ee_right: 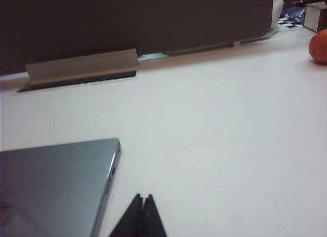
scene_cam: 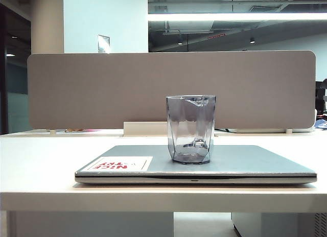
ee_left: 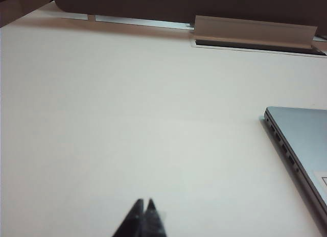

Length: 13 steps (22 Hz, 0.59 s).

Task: Pick up the water cup and place it on the side of the laptop away from you.

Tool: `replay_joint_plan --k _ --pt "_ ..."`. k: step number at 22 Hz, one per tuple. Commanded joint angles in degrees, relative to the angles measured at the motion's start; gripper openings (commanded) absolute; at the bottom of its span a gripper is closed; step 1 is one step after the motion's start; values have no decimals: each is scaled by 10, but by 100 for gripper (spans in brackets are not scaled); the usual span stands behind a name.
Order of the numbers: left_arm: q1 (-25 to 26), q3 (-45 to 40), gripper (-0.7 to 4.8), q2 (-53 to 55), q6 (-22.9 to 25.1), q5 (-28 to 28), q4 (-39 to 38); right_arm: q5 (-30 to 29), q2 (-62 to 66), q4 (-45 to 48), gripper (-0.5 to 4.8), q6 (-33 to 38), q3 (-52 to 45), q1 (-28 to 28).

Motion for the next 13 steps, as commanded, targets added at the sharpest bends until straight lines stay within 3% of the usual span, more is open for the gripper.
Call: replay_joint_plan --k 1,8,13 --pt "0 2 -6 1 1 2 7 0 2 9 -6 5 33 0" --pt "0 2 -5 1 0 2 7 1 79 14 -6 5 111 0" --pt "0 2 -5 1 0 2 7 -60 215 82 -6 1 160 0"
